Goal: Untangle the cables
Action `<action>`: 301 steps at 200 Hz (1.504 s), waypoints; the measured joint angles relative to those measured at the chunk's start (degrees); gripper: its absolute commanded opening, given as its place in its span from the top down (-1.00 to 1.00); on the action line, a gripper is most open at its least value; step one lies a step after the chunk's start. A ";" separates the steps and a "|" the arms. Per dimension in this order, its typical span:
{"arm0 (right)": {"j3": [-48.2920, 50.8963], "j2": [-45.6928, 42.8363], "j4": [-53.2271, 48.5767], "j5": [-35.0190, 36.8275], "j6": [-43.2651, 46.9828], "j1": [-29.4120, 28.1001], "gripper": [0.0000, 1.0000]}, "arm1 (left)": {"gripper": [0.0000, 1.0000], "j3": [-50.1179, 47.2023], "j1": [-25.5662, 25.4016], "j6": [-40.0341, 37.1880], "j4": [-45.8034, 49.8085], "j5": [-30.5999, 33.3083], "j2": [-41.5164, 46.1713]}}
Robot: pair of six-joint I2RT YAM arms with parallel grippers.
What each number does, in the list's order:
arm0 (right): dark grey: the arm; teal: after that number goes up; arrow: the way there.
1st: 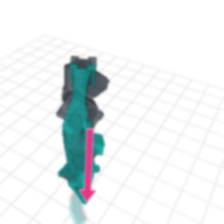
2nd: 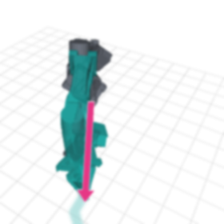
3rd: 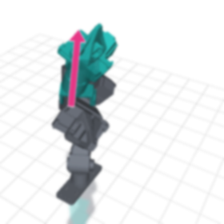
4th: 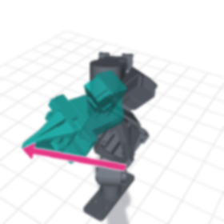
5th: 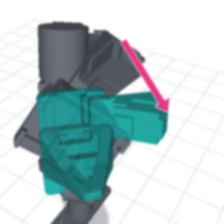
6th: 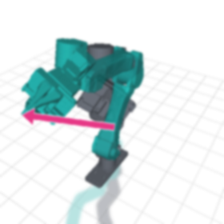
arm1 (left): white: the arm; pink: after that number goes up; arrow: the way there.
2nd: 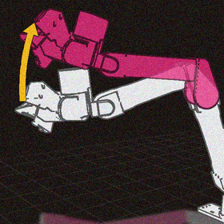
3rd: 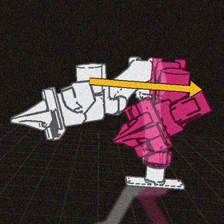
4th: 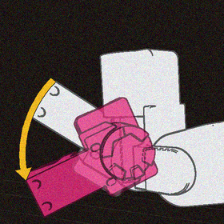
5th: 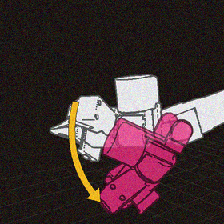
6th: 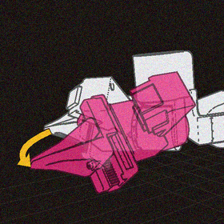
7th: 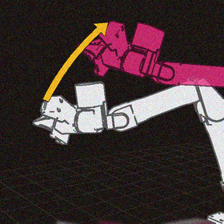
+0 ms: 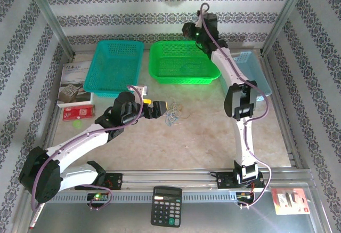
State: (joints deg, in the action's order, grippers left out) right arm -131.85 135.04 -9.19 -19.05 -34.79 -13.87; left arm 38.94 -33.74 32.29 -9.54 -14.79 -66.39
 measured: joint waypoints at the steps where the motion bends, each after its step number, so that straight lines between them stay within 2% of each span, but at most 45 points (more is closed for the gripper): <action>1: 0.00 0.07 -0.09 -0.02 0.17 -0.04 0.60 | -1.00 0.00 0.00 0.07 0.00 0.07 0.00; 11: -0.02 0.87 -2.01 -0.44 1.81 -0.33 0.30 | -1.00 0.00 0.00 0.31 0.02 0.22 0.02; 32: -0.04 1.99 -6.49 -0.90 4.79 -0.94 -0.15 | -1.00 0.00 0.00 0.74 0.24 0.74 0.46; 80: 3.74 -1.27 -10.84 -0.15 10.95 -1.55 -0.78 | -1.00 0.00 0.00 1.20 0.79 2.67 2.80; 83: 4.46 -1.95 -10.97 -0.02 11.72 -1.57 -0.95 | -1.00 0.00 0.00 1.20 0.81 2.84 2.89; 109: 9.90 -8.04 -11.80 2.45 14.32 -1.79 -0.96 | -1.00 0.00 0.09 1.40 1.03 3.54 3.28; 140: 16.63 -16.33 -11.63 9.03 16.98 -2.54 -0.96 | -1.00 0.00 0.09 1.62 1.60 4.68 3.93; 179: 29.97 -26.14 -8.76 17.14 15.41 -3.08 -0.96 | -1.00 0.00 0.11 1.60 2.12 5.11 5.18; 194: 37.03 -30.05 -5.77 16.33 12.55 -2.03 -0.97 | -1.00 0.00 0.24 1.60 2.75 5.35 5.38; 210: 45.20 -34.16 -0.90 11.82 7.17 0.85 -0.96 | -1.00 0.00 0.42 1.60 3.10 5.68 5.44; 240: 54.21 -38.56 3.45 7.02 1.97 4.48 -0.95 | -1.00 0.00 0.46 1.62 3.23 5.64 5.60; 274: 65.81 -47.12 5.27 4.44 1.42 -1.60 -0.77 | -1.00 0.00 0.46 1.60 4.39 4.81 5.29; 301: 73.96 -54.03 5.18 5.35 1.20 -8.37 -0.81 | -0.96 0.00 0.46 1.55 6.82 3.89 2.78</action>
State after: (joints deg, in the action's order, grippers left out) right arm -57.89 81.01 -4.01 -13.69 -33.58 -22.24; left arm 38.94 -33.28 33.85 -2.72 -10.90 -63.61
